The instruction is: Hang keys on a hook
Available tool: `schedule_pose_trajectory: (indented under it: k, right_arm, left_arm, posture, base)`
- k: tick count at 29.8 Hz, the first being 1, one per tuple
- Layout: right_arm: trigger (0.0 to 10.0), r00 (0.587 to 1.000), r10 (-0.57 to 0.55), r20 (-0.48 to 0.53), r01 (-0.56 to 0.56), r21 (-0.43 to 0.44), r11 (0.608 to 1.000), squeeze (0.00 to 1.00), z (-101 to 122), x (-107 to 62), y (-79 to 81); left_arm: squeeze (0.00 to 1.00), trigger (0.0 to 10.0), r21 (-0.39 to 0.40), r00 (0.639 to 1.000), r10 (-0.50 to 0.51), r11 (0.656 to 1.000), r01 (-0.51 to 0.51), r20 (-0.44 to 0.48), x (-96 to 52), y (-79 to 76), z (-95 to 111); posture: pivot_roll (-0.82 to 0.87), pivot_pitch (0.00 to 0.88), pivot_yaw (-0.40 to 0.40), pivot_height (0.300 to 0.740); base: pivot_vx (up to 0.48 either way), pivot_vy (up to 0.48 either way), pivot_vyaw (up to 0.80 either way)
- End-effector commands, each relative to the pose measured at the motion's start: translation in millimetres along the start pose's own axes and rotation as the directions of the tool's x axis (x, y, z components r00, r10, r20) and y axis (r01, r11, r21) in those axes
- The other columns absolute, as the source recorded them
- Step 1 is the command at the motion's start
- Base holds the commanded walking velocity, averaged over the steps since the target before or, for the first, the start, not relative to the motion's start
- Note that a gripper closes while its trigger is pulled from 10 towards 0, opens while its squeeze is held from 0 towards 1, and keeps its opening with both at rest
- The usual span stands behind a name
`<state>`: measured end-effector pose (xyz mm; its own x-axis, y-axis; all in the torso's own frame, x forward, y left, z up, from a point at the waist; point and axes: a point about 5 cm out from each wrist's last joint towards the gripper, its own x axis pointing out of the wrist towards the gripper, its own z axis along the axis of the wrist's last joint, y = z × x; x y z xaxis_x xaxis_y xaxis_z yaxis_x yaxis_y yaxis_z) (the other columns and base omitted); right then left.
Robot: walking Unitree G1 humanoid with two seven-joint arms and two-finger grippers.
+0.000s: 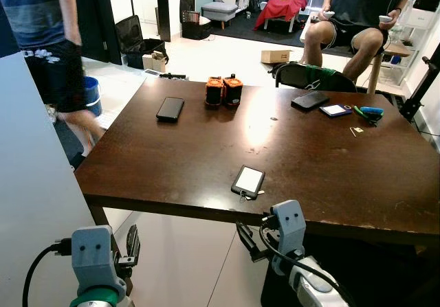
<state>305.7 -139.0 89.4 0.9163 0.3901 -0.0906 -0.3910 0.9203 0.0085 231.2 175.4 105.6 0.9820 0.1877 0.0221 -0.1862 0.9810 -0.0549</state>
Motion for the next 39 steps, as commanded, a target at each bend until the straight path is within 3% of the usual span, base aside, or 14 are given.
schedule_pose_trajectory:
  k: [1, 21, 28, 39]
  right_arm:
    - [10.0, 1.0, -0.005, -0.026, 0.006, 0.01, 1.0, 0.0, -5.9, -1.6, 0.0]
    - [10.0, 1.0, -0.009, -0.027, 0.009, 0.012, 1.0, 0.0, -7.7, -2.9, 0.6]
    - [10.0, 1.0, -0.009, -0.027, 0.01, 0.012, 1.0, 0.0, -7.8, -2.9, 0.5]
    - [10.0, 1.0, -0.012, -0.027, 0.012, 0.014, 1.0, 0.0, -7.4, -2.4, 0.4]
  left_arm:
    - [0.0, 10.0, 0.002, 1.0, -0.001, 1.0, 0.001, -0.021, -1.7, 0.9, -3.8]
    - [0.0, 10.0, -0.004, 1.0, -0.013, 1.0, 0.013, -0.022, -1.8, -0.2, -3.8]
    - [0.0, 10.0, -0.008, 1.0, -0.021, 1.0, 0.021, -0.023, -1.4, -1.4, -3.5]
    - [0.0, 10.0, 0.005, 1.0, -0.014, 1.0, 0.014, -0.017, -2.1, 0.3, -3.6]
  posture:
    - [-0.18, 0.0, 0.064, 0.74]
    - [-0.18, 0.0, 0.072, 0.74]
    - [-0.18, 0.0, 0.072, 0.74]
    - [-0.17, 0.0, 0.072, 0.74]
  base:
    - [0.0, 0.0, 0.0]
    - [0.0, 0.0, 0.0]
    - [0.0, 0.48, 0.0]
    - [0.0, 0.0, 0.0]
